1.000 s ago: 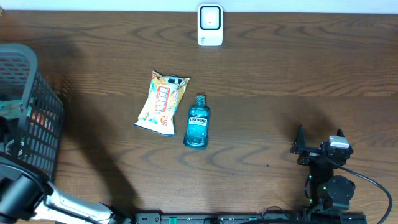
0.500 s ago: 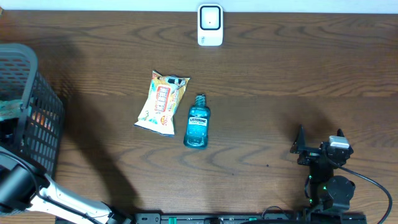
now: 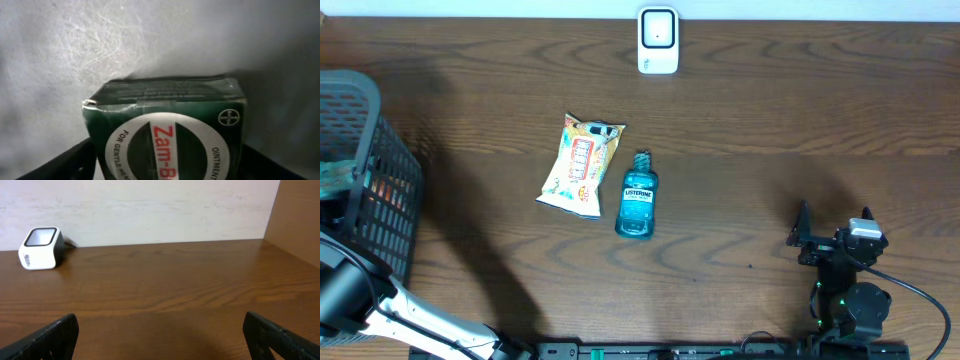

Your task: Scan the item barcode

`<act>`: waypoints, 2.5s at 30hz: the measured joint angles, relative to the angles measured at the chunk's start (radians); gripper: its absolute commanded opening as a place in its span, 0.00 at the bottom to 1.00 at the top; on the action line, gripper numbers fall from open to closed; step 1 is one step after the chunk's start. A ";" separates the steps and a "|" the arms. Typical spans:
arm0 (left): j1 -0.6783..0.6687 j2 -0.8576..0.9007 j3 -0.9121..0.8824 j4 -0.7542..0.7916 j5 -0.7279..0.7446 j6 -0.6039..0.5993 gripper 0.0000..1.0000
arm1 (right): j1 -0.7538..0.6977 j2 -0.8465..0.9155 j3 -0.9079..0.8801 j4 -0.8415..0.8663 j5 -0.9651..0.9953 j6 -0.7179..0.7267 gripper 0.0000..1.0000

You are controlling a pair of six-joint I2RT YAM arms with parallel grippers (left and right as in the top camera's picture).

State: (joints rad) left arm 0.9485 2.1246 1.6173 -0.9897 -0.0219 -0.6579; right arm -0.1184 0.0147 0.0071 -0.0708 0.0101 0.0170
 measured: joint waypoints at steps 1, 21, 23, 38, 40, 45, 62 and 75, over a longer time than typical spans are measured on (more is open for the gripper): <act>0.000 0.000 0.000 0.002 0.000 0.000 0.72 | 0.000 0.000 0.000 0.000 0.000 0.000 0.99; 0.000 -0.190 0.026 -0.031 0.109 -0.011 0.66 | 0.000 0.000 0.000 0.000 0.000 0.000 0.99; 0.000 -0.301 0.042 -0.023 0.149 -0.024 0.66 | 0.000 0.000 0.000 0.000 0.000 0.000 0.99; -0.398 -0.826 0.080 0.051 0.378 -0.109 0.66 | 0.000 0.000 0.000 0.000 0.000 0.000 0.99; -0.563 -0.829 0.080 0.050 0.357 -0.101 0.66 | 0.000 0.000 0.000 0.000 0.000 0.000 0.99; -0.949 -0.785 0.069 0.008 0.257 -0.082 0.66 | 0.000 0.000 0.000 0.000 0.000 0.000 0.99; -1.608 -0.237 0.042 0.125 0.063 -0.071 0.66 | 0.000 0.000 0.000 0.000 0.000 0.000 0.99; -1.741 0.006 0.040 0.105 0.060 -0.074 0.66 | 0.000 0.000 0.000 0.000 0.000 0.000 0.99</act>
State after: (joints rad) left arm -0.7929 2.1304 1.6573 -0.8852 0.0376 -0.7315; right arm -0.1184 0.0147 0.0071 -0.0704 0.0101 0.0174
